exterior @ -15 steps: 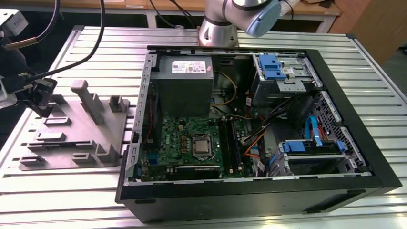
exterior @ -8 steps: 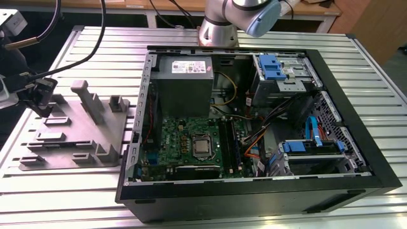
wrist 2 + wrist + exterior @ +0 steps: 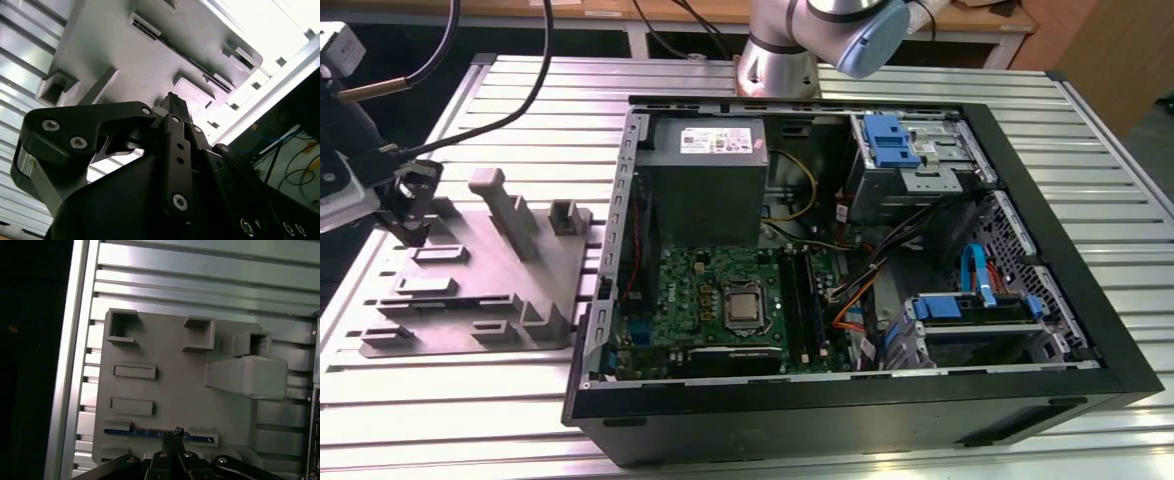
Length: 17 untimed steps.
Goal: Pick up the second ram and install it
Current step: 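Pick up the second ram and move it above second insertion slot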
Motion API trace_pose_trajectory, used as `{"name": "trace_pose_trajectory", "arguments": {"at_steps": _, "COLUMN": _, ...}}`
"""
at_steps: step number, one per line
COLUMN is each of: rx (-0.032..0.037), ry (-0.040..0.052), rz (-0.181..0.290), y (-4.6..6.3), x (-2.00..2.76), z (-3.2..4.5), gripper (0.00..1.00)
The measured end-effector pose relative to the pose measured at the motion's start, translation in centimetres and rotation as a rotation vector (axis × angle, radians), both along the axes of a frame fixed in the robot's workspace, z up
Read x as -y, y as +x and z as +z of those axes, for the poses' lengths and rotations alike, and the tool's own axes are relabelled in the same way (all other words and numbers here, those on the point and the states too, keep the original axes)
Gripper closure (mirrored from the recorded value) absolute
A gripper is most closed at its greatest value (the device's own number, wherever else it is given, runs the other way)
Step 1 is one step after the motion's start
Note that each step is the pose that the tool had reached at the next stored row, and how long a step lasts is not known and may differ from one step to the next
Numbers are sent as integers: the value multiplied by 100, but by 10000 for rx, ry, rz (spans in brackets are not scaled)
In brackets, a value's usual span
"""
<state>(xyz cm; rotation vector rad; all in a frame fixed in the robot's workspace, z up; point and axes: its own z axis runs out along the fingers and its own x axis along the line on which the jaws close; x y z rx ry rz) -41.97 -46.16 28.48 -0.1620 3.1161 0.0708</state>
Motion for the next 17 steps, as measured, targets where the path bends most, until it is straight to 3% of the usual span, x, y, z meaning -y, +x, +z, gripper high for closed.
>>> {"name": "trace_pose_trajectory", "arguments": {"at_steps": 17, "rx": -1, "ry": 0, "rz": 3090, "y": 0, "x": 0, "z": -72, "gripper": 90}}
